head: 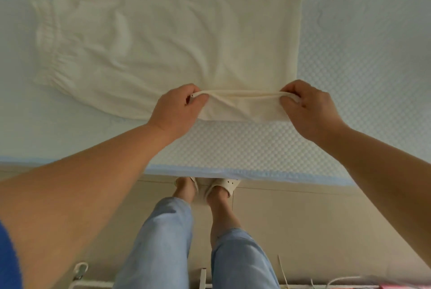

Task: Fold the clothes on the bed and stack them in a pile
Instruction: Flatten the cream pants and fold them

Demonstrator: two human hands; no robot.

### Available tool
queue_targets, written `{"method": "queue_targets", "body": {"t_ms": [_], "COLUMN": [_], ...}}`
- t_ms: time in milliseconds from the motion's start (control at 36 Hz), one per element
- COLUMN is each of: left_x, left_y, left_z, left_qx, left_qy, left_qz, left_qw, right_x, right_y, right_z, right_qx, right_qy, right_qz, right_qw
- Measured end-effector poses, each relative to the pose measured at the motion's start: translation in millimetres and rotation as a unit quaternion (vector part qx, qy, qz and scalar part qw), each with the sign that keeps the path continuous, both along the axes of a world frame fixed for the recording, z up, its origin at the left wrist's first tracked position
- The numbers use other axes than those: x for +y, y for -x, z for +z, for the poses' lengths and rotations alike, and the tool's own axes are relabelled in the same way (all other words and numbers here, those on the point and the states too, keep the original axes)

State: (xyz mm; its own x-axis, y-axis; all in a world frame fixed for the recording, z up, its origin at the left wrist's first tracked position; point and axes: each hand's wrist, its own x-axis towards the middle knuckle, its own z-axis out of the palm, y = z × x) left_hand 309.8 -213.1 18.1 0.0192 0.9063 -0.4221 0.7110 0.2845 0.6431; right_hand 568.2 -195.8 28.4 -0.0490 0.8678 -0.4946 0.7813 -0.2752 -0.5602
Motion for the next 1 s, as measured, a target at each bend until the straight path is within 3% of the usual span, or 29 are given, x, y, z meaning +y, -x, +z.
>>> {"method": "queue_targets", "body": {"t_ms": [139,306,500,611,667,750,833,944,1000], "left_x": [35,75,70,70,69,67,61,44,33], "left_y": [-1,-7,2,4,3,0,0,-7,-14], "left_z": [-6,-29,-43,-42,-40,-33,-23,-9,-15], "left_qx": [0.022,0.061,0.122,0.119,0.109,0.096,0.097,0.083,0.07], "left_qy": [0.019,0.029,0.041,0.054,0.068,0.067,0.005,-0.172,-0.172], "left_qz": [0.031,0.062,0.023,0.048,0.061,0.093,0.111,-0.067,-0.198], "left_qw": [0.999,0.996,0.991,0.99,0.99,0.989,0.989,0.979,0.962], "right_x": [31,51,54,55,50,39,26,9,6], "right_y": [5,13,19,22,28,40,57,70,64], "right_z": [-8,-27,-35,-26,-19,-10,-5,-13,-24], "right_qx": [0.044,0.001,-0.107,-0.102,-0.112,-0.167,-0.153,-0.146,-0.167], "right_qy": [0.011,-0.011,-0.017,-0.011,-0.011,-0.092,-0.14,-0.086,-0.049], "right_qz": [-0.124,-0.197,-0.192,-0.211,-0.178,-0.074,0.039,0.214,0.276], "right_qw": [0.991,0.98,0.975,0.972,0.977,0.979,0.978,0.962,0.945]}}
